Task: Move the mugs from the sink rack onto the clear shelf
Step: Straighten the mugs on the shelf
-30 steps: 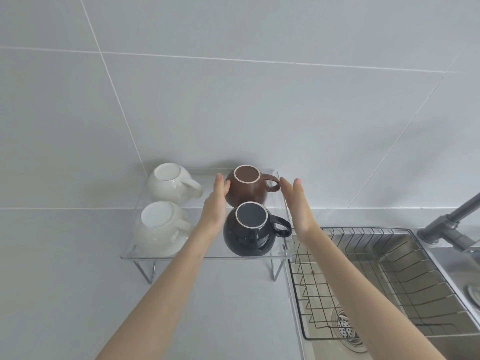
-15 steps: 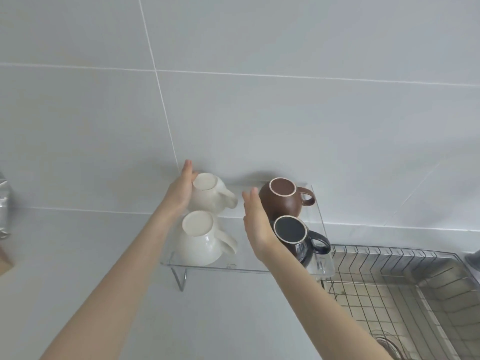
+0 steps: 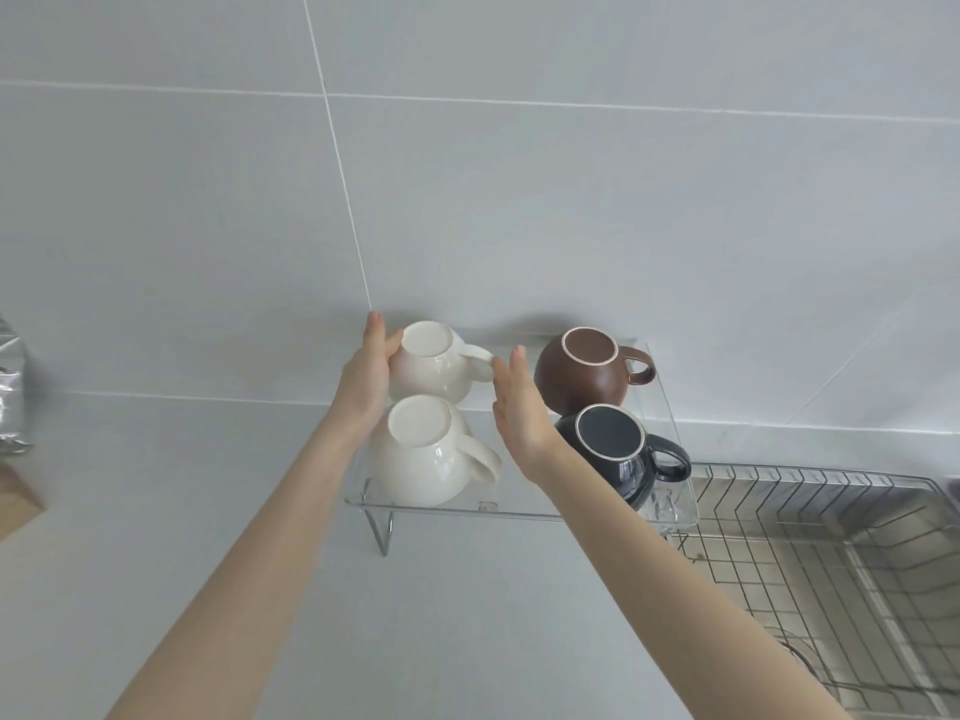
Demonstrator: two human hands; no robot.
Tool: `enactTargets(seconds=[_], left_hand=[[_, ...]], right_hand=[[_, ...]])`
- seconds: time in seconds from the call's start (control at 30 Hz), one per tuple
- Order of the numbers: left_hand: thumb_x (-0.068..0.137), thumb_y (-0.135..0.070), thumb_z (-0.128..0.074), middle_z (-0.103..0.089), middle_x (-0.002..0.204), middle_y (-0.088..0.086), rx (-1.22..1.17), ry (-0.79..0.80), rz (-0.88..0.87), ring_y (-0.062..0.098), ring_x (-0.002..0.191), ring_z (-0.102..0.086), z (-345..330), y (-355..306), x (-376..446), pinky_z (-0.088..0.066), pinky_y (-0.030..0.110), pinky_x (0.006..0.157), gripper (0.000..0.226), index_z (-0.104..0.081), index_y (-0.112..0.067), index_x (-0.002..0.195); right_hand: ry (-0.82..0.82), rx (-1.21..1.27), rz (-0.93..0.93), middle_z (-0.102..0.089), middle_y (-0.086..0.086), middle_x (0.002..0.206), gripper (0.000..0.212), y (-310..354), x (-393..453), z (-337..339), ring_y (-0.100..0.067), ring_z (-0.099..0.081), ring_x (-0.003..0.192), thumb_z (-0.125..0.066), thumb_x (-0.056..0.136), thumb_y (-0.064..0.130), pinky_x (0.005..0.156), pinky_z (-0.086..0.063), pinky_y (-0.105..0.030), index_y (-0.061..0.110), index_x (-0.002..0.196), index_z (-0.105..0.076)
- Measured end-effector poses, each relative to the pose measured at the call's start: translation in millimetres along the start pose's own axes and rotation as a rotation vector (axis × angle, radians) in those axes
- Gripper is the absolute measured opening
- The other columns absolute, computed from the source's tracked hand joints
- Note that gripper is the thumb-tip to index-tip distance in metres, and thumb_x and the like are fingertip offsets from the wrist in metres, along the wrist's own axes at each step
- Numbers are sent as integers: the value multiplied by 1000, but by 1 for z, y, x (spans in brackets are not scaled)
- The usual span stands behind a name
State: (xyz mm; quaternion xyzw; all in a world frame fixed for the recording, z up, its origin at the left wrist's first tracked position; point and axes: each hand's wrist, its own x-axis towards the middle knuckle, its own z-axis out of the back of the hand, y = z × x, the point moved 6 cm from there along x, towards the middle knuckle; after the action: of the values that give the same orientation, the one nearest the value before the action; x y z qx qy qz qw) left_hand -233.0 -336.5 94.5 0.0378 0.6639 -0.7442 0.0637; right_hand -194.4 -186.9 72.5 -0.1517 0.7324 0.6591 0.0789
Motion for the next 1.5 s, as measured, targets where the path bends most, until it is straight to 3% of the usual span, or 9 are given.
enactTargets(seconds=[0.17,0.4,0.6,0.67,0.73,0.9,1.23,1.37,1.5], left_hand=[[89,-58,-12,-37,150,0,15,-24,5,13,140,-29,3,5,-3,-18,24,112,67,-46,-20,133],[93,-52,-8,-40,147,1,2,-11,-19,13,138,-31,1,-2,-8,-20,19,103,65,-46,-18,134],[90,-57,-6,-33,151,-2,15,-36,5,16,140,-26,13,8,-30,-16,25,110,67,-43,-25,135],[91,-56,-7,-37,149,3,-25,-25,16,16,139,-31,18,15,-43,-18,29,116,69,-46,-19,134],[93,-50,-8,-44,145,8,-92,-11,25,17,135,-38,20,16,-53,-25,30,115,68,-48,-11,131],[95,-46,-9,-54,135,14,-120,-22,25,13,116,-50,20,16,-72,-32,23,100,68,-54,-3,125],[94,-48,-12,-45,144,7,-111,-90,48,15,135,-38,25,26,-90,-22,30,115,65,-48,-9,131],[93,-50,-12,-40,148,4,-98,-104,50,15,138,-33,24,29,-95,-20,27,113,64,-43,-12,135],[94,-49,-12,-38,149,3,-92,-116,51,14,138,-32,22,32,-98,-19,25,111,63,-41,-12,136]], right_hand=[[-18,25,-4,-3,11,158,63,3,-2,-3,-10,-1,145,-6,91,58,120,1,-36,28,146,-7],[-40,-9,16,-11,6,158,65,5,-8,-3,-10,-6,145,-9,90,59,120,-3,-36,25,146,-14],[-72,35,34,-14,8,156,59,6,-45,0,-9,-10,144,-18,94,52,120,-5,-36,26,146,-11],[-50,38,34,-40,25,135,51,0,-66,-3,-1,-20,135,-20,95,48,119,-6,-31,29,143,-19],[-46,3,46,-48,34,100,41,-7,-83,-8,4,-26,120,-20,97,43,111,-9,-23,31,136,-27],[-50,-57,23,-21,12,154,60,-24,-94,-19,-1,-13,141,-17,93,53,102,-8,-19,22,144,-25],[-53,-18,30,-32,16,121,52,-2,-102,-28,2,-22,115,-10,97,43,110,-12,-26,23,141,-29],[-55,-25,-1,-31,9,145,53,1,-100,-29,-5,-19,135,-10,96,45,114,-9,-32,25,144,-20],[-53,-37,-13,-28,5,151,53,-2,-97,-28,-4,-20,134,-11,96,46,114,-9,-32,24,144,-21]])
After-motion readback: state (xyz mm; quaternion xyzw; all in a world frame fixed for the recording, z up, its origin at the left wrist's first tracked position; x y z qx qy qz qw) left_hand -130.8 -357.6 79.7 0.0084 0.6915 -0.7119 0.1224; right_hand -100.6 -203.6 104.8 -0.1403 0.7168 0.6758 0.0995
